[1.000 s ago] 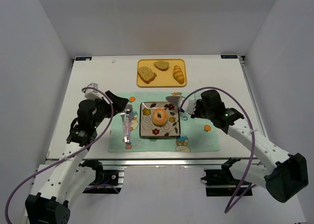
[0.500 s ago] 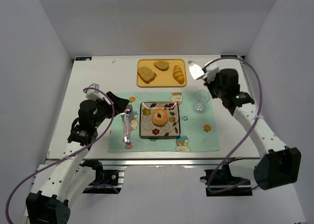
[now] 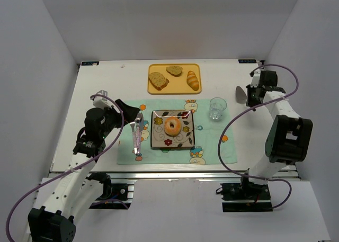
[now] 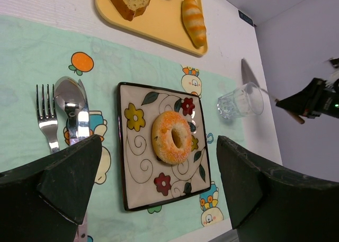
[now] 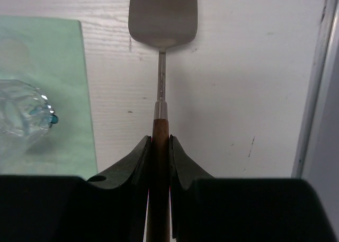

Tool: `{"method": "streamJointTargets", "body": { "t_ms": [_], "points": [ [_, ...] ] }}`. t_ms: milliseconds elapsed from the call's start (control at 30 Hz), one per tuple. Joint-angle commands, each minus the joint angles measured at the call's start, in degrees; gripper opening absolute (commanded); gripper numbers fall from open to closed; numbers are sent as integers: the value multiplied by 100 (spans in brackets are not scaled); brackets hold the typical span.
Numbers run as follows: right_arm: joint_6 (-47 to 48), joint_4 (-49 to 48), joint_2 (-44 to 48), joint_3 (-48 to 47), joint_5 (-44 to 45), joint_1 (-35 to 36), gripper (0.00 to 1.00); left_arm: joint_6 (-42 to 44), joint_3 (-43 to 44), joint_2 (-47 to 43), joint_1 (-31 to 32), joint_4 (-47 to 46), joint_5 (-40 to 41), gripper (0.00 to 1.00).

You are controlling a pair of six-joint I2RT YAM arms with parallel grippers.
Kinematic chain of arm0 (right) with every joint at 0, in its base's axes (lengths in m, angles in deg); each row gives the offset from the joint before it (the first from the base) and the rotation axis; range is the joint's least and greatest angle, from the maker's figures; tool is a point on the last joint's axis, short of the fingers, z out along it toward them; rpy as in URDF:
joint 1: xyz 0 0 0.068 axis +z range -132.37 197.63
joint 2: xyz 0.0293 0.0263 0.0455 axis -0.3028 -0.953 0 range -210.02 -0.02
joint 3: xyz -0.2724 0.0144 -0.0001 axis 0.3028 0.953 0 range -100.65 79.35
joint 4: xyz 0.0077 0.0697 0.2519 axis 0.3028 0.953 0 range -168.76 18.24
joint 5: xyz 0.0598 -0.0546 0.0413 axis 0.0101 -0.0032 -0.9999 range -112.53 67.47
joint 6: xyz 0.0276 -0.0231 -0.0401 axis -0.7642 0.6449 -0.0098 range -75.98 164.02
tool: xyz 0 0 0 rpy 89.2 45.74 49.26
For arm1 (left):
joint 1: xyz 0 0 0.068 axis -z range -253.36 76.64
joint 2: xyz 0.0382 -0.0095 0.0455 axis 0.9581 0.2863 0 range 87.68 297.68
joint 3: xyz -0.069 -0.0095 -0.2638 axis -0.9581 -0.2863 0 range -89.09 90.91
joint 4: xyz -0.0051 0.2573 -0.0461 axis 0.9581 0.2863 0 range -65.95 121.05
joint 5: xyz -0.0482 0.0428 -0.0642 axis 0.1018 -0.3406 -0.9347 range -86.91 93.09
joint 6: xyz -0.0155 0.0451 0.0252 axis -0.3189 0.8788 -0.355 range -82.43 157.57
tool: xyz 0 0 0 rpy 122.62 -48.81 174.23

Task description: Place the bread

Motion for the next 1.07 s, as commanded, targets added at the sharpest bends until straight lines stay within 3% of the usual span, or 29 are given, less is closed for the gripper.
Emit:
{"method": "streamJointTargets", "body": {
  "t_ms": [0, 233, 267, 300, 400, 733, 767, 800, 1033],
  "points": [
    [-46, -140, -177, 50, -35, -200, 0, 53, 12, -97, -29, -53, -30, 98],
    [138, -465, -257, 550, -166, -297, 0, 44, 12, -70, -29, -45, -39, 98],
    [182, -474, -248, 612, -201, -297, 6, 44, 12, -62, -20, -53, -39, 98],
    [252, -474, -222, 717, -237, -297, 22, 44, 30, -35, -20, -62, -48, 98],
    [340, -500, -143, 867, -325, -323, 45, 44, 39, 9, -20, -97, -56, 98],
    [657, -254, 479, 421, -781, -534, 68, 62, 74, 44, -29, -62, -39, 98],
    [552, -245, 603, 332, -843, -526, 75, 62, 48, 9, -20, -71, -30, 98],
    [438, -237, 604, 218, -861, -517, 89, 62, 39, 0, -29, -71, -30, 98],
    [-257, 255, 368, -1223, -1343, -517, 89, 97, 162, 132, -29, -36, -65, 98]
  ]
}}
